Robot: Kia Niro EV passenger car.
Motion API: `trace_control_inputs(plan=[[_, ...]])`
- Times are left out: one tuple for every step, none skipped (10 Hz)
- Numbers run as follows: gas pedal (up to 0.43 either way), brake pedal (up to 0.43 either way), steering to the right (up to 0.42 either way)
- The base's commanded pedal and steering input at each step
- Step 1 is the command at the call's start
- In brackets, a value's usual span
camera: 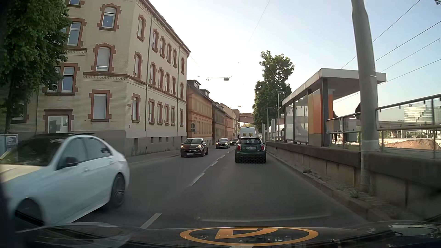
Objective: Follow the waypoints while adhering to traffic rules and regulations
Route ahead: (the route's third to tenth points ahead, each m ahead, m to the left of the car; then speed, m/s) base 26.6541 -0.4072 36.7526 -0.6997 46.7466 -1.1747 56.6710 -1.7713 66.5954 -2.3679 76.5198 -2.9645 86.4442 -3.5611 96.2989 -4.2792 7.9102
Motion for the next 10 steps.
trace_control_inputs(plan=[[0.118,0.0,0.009],[0.11,0.0,0.009],[0.11,0.0,0.009],[0.11,0.0,0.009],[0.11,0.0,0.009],[0.11,0.0,0.009],[0.11,0.0,0.008],[0.138,0.0,0.007],[0.169,0.0,0.007],[0.189,0.0,0.006]])
